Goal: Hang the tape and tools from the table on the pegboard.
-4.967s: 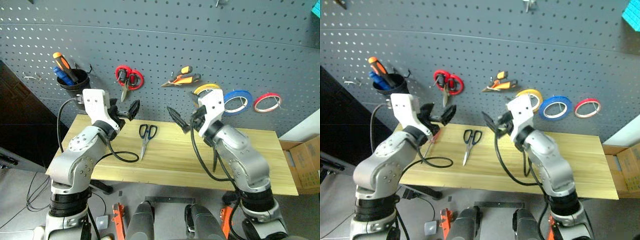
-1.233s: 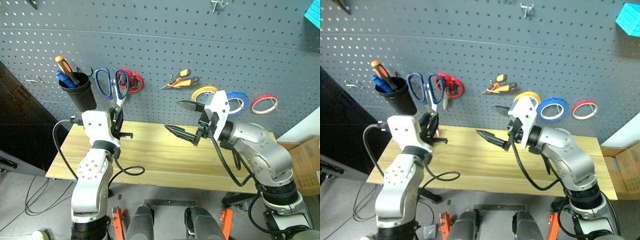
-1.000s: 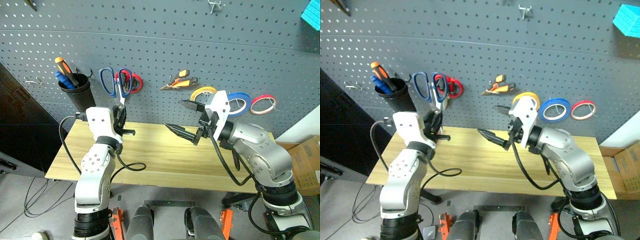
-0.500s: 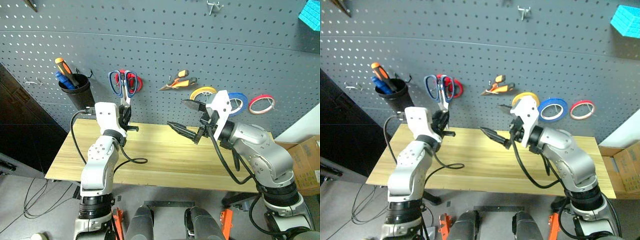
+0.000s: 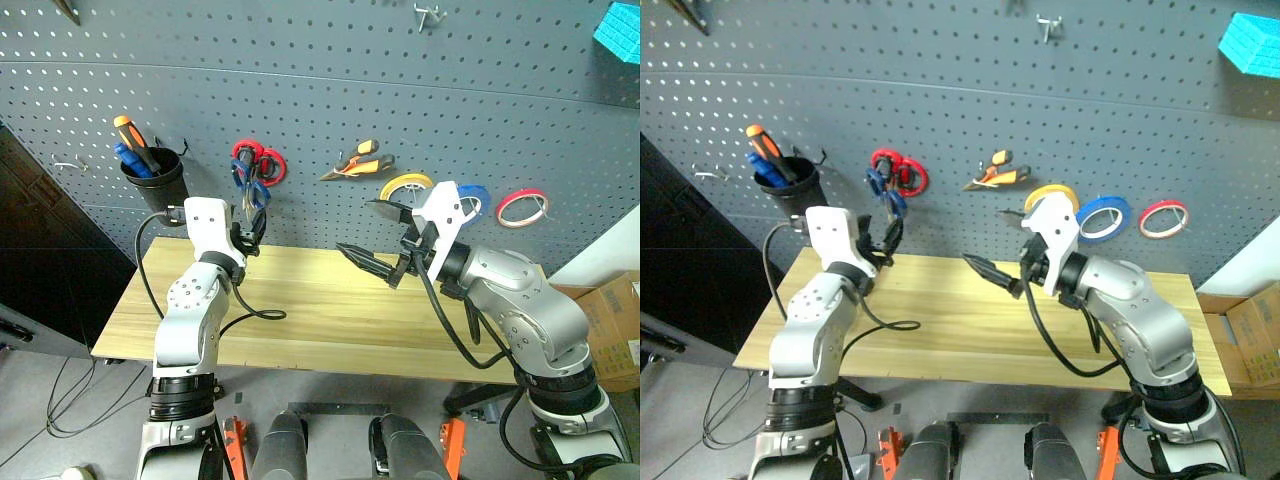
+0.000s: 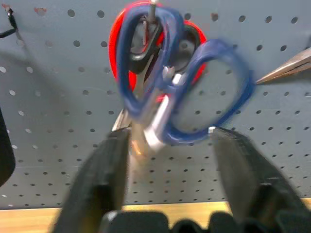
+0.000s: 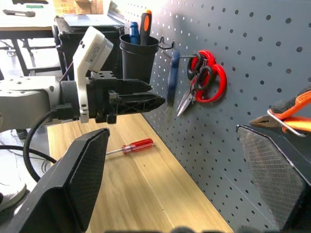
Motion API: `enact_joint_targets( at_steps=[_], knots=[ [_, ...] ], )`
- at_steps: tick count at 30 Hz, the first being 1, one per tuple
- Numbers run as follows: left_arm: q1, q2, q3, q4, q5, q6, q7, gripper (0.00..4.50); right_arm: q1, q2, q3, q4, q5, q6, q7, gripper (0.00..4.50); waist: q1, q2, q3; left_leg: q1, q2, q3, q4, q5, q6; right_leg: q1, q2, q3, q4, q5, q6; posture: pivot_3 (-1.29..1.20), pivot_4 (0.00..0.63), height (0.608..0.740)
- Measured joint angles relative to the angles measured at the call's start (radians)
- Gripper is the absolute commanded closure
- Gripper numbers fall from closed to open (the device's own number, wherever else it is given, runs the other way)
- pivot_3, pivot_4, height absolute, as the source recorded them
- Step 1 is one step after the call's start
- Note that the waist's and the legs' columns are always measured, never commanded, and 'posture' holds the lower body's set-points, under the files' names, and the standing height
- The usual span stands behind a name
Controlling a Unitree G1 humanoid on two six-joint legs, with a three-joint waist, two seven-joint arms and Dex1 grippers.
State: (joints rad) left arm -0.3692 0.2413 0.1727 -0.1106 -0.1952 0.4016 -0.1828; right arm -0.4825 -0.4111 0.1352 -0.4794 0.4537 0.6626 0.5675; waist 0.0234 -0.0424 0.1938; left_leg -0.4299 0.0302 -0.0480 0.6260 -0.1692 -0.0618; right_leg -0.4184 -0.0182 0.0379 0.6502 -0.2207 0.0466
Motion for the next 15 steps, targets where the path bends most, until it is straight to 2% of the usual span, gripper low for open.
enact_joint_targets(
  at_steps=[2,3,7,10,12,15],
  knots=[
    [0.000,0.000,0.000,0.000,-0.004,0.001,-0.002,0.11,0.003,-0.002,0.000,0.000,0.000,0.000,0.000,0.00,0.000,0.000,0.000,0.000,0.000,0.000,0.000,0.000,0.000,0.000,0.000,0.000,0.000,0.000,0.000,0.09,0.127,0.740],
    [0.000,0.000,0.000,0.000,-0.003,0.001,-0.002,0.03,0.004,-0.003,0.000,0.000,0.000,0.000,0.000,0.00,0.000,0.000,0.000,0.000,0.000,0.000,0.000,0.000,0.000,0.000,0.000,0.000,0.000,0.000,0.000,0.09,0.131,0.740],
    [0.015,0.039,0.001,-0.003,-0.001,0.013,-0.005,0.03,0.024,-0.014,-0.001,-0.007,0.004,0.001,0.004,0.00,-0.001,0.000,0.000,0.000,0.000,0.000,0.000,0.000,0.001,0.000,0.000,0.000,0.000,0.000,-0.001,0.09,0.152,0.740],
    [0.072,0.121,0.032,-0.012,-0.002,0.045,-0.031,0.03,0.054,-0.051,-0.001,-0.016,0.008,0.015,0.021,0.00,-0.006,0.001,0.000,0.000,0.001,0.002,-0.001,0.000,0.001,-0.001,0.000,0.002,0.000,-0.002,-0.003,0.09,0.171,0.740],
    [0.126,0.189,0.058,-0.019,-0.002,0.072,-0.066,0.03,0.072,-0.116,0.021,-0.020,-0.024,0.029,0.029,0.00,-0.007,0.001,0.001,0.000,0.001,0.002,-0.001,0.000,0.001,-0.001,0.000,0.002,-0.001,-0.003,-0.005,0.10,0.186,0.740],
    [0.170,0.266,0.073,-0.015,-0.002,0.103,-0.109,0.03,0.074,-0.092,0.038,-0.013,-0.028,0.047,0.034,0.00,-0.007,0.003,0.003,0.000,0.002,0.002,-0.001,0.000,0.001,-0.002,0.000,0.001,0.000,-0.002,-0.005,0.11,0.218,0.740]
  ],
)
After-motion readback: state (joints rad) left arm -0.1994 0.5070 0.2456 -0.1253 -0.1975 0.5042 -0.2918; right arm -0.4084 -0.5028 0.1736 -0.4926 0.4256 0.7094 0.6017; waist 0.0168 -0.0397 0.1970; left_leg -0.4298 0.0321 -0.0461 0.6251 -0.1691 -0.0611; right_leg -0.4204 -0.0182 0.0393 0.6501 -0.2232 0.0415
